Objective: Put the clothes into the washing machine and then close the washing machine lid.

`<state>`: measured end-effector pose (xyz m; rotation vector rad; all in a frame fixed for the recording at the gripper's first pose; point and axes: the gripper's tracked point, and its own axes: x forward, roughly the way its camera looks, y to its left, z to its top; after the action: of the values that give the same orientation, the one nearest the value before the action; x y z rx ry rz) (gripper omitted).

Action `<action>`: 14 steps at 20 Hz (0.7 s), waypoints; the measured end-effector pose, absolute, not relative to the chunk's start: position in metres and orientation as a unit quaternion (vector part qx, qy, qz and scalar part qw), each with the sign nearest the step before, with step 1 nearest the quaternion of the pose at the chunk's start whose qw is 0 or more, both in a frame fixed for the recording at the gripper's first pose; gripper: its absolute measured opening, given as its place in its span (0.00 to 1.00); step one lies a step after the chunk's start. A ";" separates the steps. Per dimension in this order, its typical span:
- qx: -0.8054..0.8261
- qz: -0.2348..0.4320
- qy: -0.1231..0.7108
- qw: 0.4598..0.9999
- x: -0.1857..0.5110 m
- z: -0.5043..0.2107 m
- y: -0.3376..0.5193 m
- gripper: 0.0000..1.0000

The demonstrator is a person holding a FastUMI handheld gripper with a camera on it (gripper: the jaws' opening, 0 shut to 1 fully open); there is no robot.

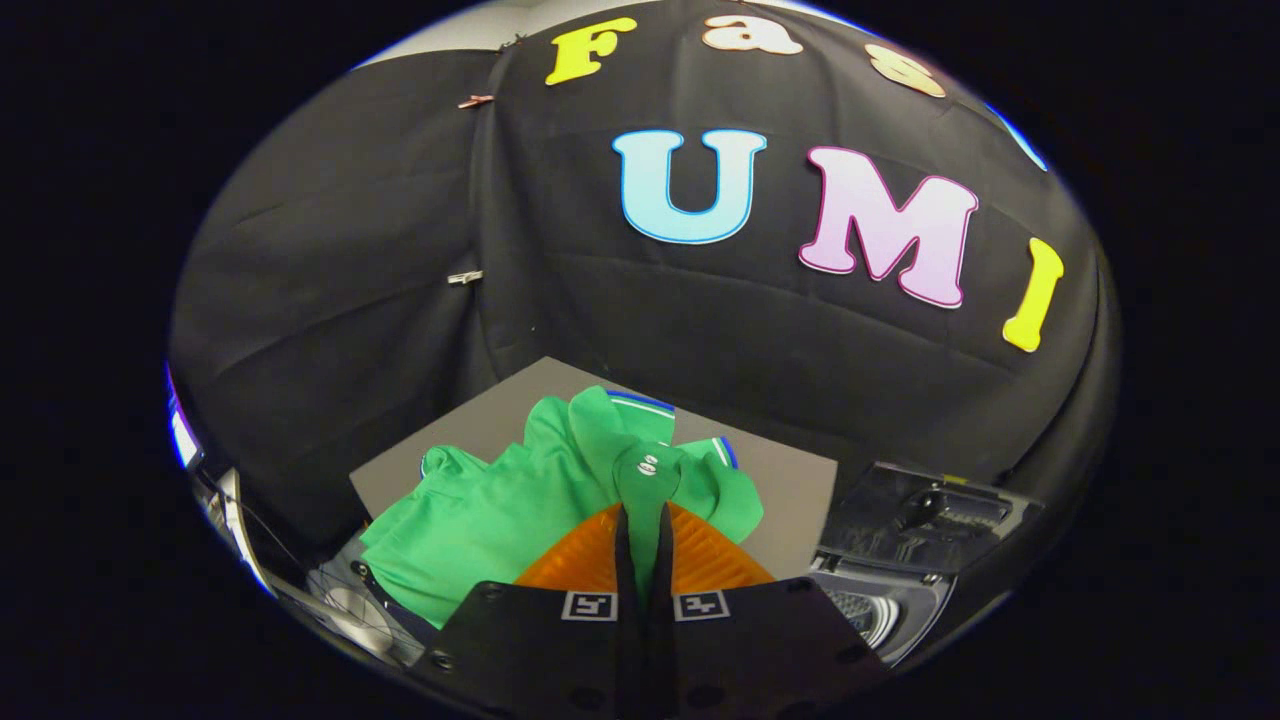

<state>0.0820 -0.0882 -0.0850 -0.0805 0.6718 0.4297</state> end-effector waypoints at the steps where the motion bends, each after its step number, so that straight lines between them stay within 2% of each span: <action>1: -0.033 0.216 0.325 0.920 0.081 -0.083 -0.103 0.06; 5: 0.030 0.199 0.322 0.925 0.086 -0.082 -0.175 0.06; 14: 0.040 0.191 0.329 0.924 0.106 -0.110 -0.302 0.06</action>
<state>0.1057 -0.3016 -0.1098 0.0821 0.6744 0.3912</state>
